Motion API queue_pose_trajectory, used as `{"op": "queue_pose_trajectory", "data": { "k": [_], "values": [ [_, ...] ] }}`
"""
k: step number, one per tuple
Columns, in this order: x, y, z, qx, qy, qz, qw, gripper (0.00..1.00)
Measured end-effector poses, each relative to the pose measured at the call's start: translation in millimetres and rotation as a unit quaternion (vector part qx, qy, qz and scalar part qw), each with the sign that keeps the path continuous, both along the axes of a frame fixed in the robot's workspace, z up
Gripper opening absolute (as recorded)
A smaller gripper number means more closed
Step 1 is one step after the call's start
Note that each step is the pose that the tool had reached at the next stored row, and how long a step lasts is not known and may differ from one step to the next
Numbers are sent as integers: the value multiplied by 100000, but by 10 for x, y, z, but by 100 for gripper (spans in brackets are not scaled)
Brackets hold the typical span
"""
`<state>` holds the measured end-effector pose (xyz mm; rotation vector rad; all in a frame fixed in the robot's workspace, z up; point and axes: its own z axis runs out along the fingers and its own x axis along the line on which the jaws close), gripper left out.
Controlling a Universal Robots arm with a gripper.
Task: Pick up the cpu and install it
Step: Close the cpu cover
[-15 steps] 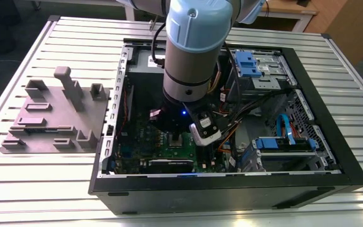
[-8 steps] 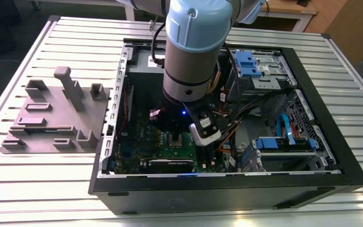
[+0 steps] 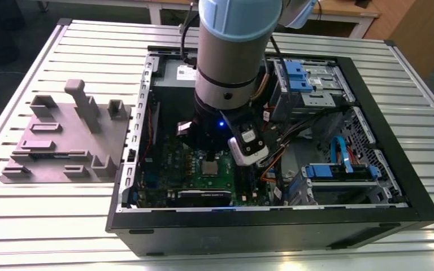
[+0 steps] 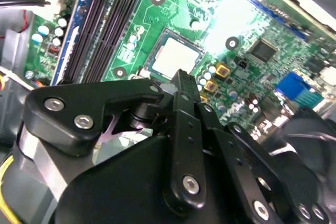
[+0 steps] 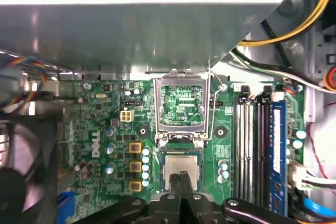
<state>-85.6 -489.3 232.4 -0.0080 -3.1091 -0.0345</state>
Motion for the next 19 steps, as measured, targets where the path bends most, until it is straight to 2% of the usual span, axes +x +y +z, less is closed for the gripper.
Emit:
{"op": "queue_pose_trajectory", "data": {
  "k": [3, 6, 9, 10, 11, 15, 16, 17, 19],
  "values": [
    [9, 3, 4, 6, -7, 227, 100000, 10],
    [10, 3, 0, -6, -1, 2813, 99960, 10],
    [10, 3, -5, 5, -3, 5552, 99846, 10],
    [10, 3, -5, 310, -108, 6002, 99819, 10],
    [11, 3, -6, 936, -277, 6286, 99797, 10],
    [11, 3, -6, 3844, -983, 7194, 99662, 10],
    [11, 3, -6, 4464, -1240, 7417, 99617, 10],
    [11, 3, -6, 4941, -1610, 7684, 99569, 10],
    [12, 3, -6, 5591, -2537, 8142, 99479, 10]
  ]
}}
